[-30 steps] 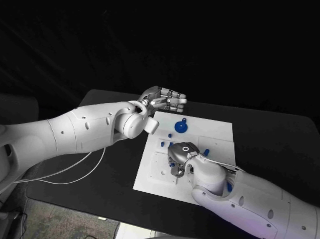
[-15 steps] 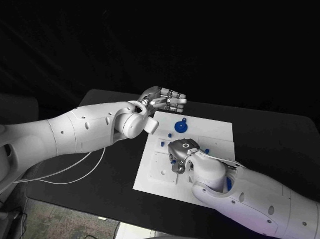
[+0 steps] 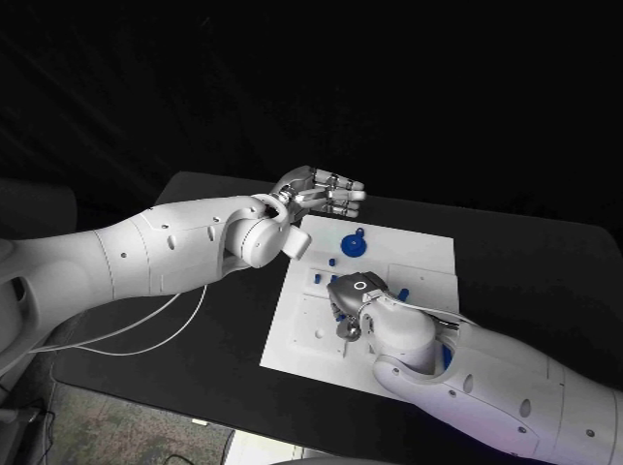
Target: Assemble the parts on the task board
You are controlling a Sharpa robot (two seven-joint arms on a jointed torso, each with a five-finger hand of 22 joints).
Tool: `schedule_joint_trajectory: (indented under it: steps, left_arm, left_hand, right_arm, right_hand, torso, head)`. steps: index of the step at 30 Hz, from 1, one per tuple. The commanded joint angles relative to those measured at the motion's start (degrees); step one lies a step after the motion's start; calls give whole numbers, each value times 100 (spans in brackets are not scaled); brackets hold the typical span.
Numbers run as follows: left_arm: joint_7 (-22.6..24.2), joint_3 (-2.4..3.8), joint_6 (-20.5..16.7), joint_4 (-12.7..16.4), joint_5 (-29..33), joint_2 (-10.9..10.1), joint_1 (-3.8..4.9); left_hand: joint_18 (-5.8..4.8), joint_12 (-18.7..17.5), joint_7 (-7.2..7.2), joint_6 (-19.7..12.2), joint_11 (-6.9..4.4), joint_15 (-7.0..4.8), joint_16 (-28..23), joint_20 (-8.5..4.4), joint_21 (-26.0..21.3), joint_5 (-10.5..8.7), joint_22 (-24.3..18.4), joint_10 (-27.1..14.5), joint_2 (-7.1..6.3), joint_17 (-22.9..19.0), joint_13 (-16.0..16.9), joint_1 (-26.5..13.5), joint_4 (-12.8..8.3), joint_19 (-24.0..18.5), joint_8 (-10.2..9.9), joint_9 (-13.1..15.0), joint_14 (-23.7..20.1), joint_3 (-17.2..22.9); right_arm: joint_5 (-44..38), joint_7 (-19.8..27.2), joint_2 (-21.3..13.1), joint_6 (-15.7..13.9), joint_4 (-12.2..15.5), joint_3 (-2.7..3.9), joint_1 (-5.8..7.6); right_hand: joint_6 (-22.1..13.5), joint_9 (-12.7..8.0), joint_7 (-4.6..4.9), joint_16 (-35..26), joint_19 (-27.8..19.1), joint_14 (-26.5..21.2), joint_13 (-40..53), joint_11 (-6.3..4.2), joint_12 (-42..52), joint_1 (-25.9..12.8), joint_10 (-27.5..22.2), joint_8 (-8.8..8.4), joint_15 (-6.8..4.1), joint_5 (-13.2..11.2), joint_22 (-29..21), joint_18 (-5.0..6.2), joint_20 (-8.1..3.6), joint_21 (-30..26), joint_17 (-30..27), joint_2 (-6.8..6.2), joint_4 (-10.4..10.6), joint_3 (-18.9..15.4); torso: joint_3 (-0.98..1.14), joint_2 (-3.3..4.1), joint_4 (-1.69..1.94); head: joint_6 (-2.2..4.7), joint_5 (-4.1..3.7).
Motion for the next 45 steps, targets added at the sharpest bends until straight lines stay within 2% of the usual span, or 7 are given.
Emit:
schedule_joint_trajectory:
  steps: [1,26,36,45]
  left_arm:
    - [29,5,91,6,25,18,8]
    - [5,4,129,-7,25,34,7]
    - [-4,4,132,-14,25,54,7]
    - [-27,4,151,-17,24,59,7]
  left_hand:
    - [3,-2,12,7,12,0,-4,23,20,-9,-9,-24,48,-4,-1,24,20,11,-8,-6,-22,0]
    - [4,-1,14,3,12,0,-4,24,19,-9,-9,-25,46,-4,-1,24,34,10,-8,-5,-25,0]
    - [4,-2,21,-24,17,3,-4,27,18,-9,-10,-37,42,-4,-1,9,55,6,-9,-6,-32,-6]
    - [3,-1,23,-30,19,6,-4,30,15,-10,-11,-45,39,-4,-1,8,62,1,-8,-5,-40,-6]
  right_arm:
    - [-90,-46,5,207,-4,-25,-3]
    - [-156,-124,67,139,-43,-59,1]
    - [-136,-48,139,197,-99,-178,6]
    - [-132,-43,164,121,-122,-209,7]
  right_hand:
    - [19,10,10,-28,77,-26,10,-46,39,-8,55,18,6,32,282,61,-27,-15,7,46,-23,-4]
    - [21,12,8,-24,81,-22,10,-48,40,-14,60,19,5,33,292,61,-28,2,10,60,-40,-9]
    - [21,12,9,-27,76,-25,10,-47,39,-26,57,19,6,33,290,62,-27,-17,10,66,-50,-15]
    - [19,13,8,-27,79,-22,10,-48,39,-29,58,18,5,32,290,62,-28,-14,10,72,-55,-15]
  torso:
    - [2,2,-1]
    - [-1,0,3]
    - [-4,1,3]
    - [-2,1,-2]
  head:
    - [-3,11]
    - [-4,10]
    - [-20,18]
    - [-29,28]
